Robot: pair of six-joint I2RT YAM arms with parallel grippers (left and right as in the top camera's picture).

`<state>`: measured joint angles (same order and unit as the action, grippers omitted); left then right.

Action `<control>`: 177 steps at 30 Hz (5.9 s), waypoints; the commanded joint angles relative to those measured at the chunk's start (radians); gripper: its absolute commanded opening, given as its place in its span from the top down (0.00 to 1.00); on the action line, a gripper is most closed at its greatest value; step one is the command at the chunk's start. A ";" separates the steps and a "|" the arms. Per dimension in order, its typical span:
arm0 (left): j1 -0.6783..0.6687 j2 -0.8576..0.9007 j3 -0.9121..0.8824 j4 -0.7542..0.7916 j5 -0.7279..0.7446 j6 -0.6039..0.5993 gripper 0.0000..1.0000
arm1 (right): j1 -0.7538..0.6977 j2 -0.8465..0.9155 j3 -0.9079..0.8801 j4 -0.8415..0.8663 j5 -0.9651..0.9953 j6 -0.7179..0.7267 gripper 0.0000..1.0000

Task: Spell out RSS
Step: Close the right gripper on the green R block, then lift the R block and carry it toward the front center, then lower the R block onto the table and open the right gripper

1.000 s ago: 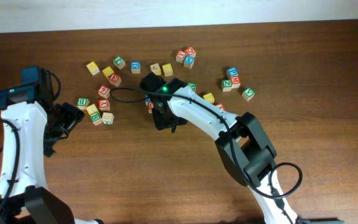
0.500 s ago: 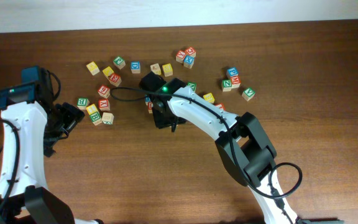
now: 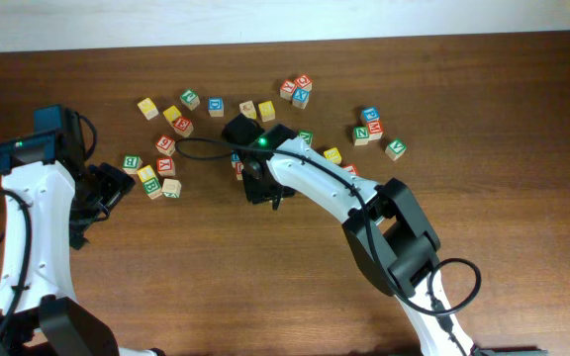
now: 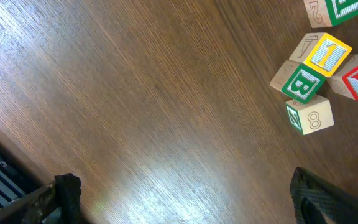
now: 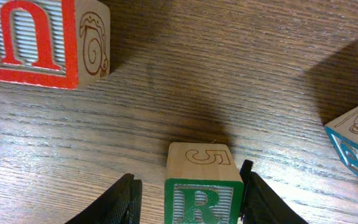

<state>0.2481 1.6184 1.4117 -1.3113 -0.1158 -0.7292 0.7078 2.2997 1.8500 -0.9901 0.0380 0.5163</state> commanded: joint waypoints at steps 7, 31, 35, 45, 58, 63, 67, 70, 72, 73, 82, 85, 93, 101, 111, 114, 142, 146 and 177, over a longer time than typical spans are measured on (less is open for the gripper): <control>0.003 0.006 -0.006 0.001 -0.004 0.008 0.01 | -0.002 0.015 -0.013 0.019 0.027 0.002 0.58; 0.003 0.006 -0.006 0.001 -0.004 0.008 0.01 | -0.002 0.015 -0.040 0.048 0.026 0.001 0.64; 0.003 0.006 -0.007 0.001 -0.004 0.008 0.01 | -0.002 0.014 -0.038 0.047 0.026 0.001 0.65; 0.003 0.006 -0.006 0.001 -0.004 0.008 0.01 | -0.002 0.005 -0.006 0.010 0.026 0.002 0.74; 0.003 0.006 -0.006 0.002 -0.004 0.008 0.01 | 0.000 -0.006 0.192 -0.362 -0.076 0.002 0.81; 0.003 0.006 -0.006 0.001 -0.004 0.008 0.01 | 0.019 -0.047 0.212 -0.530 -0.079 0.002 0.81; 0.003 0.006 -0.006 0.002 -0.005 0.008 0.01 | 0.048 -0.145 0.212 -0.559 -0.077 0.002 0.81; 0.003 0.006 -0.006 0.001 -0.004 0.008 0.01 | 0.066 -0.241 0.212 -0.601 -0.044 0.002 0.81; 0.003 0.006 -0.006 0.001 -0.004 0.008 0.01 | 0.075 -0.316 0.212 -0.626 -0.023 0.003 0.81; 0.003 0.006 -0.006 0.001 -0.004 0.008 0.01 | 0.079 -0.365 0.212 -0.642 -0.010 0.003 0.81; 0.003 0.006 -0.006 0.001 -0.004 0.008 0.01 | 0.085 -0.751 0.168 -0.709 0.080 0.048 0.81; 0.003 0.006 -0.006 0.001 -0.004 0.008 0.01 | 0.085 -0.792 0.121 -0.708 0.107 0.136 0.81; 0.003 0.006 -0.006 0.002 -0.004 0.008 0.01 | 0.085 -0.729 -0.224 -0.385 0.108 0.378 0.84; 0.003 0.006 -0.006 0.001 -0.004 0.008 0.01 | 0.091 -0.505 -0.453 0.021 -0.007 0.381 0.83; 0.003 0.006 -0.006 0.001 -0.004 0.008 0.01 | 0.151 -0.323 -0.453 0.103 -0.008 0.380 0.83; 0.003 0.006 -0.007 0.002 -0.004 0.008 0.01 | 0.153 -0.308 -0.453 0.121 -0.018 0.379 0.83; 0.003 0.006 -0.006 0.002 -0.004 0.008 0.01 | 0.156 -0.296 -0.470 0.200 0.013 0.257 0.78; 0.003 0.006 -0.006 0.001 -0.004 0.008 0.01 | 0.156 -0.295 -0.492 0.212 0.003 0.258 0.78; 0.003 0.006 -0.006 0.001 -0.004 0.008 0.01 | 0.154 -0.295 -0.523 0.303 0.004 0.277 0.66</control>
<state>0.2481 1.6188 1.4105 -1.3113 -0.1158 -0.7292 0.8665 1.9919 1.3319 -0.6903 0.0231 0.7868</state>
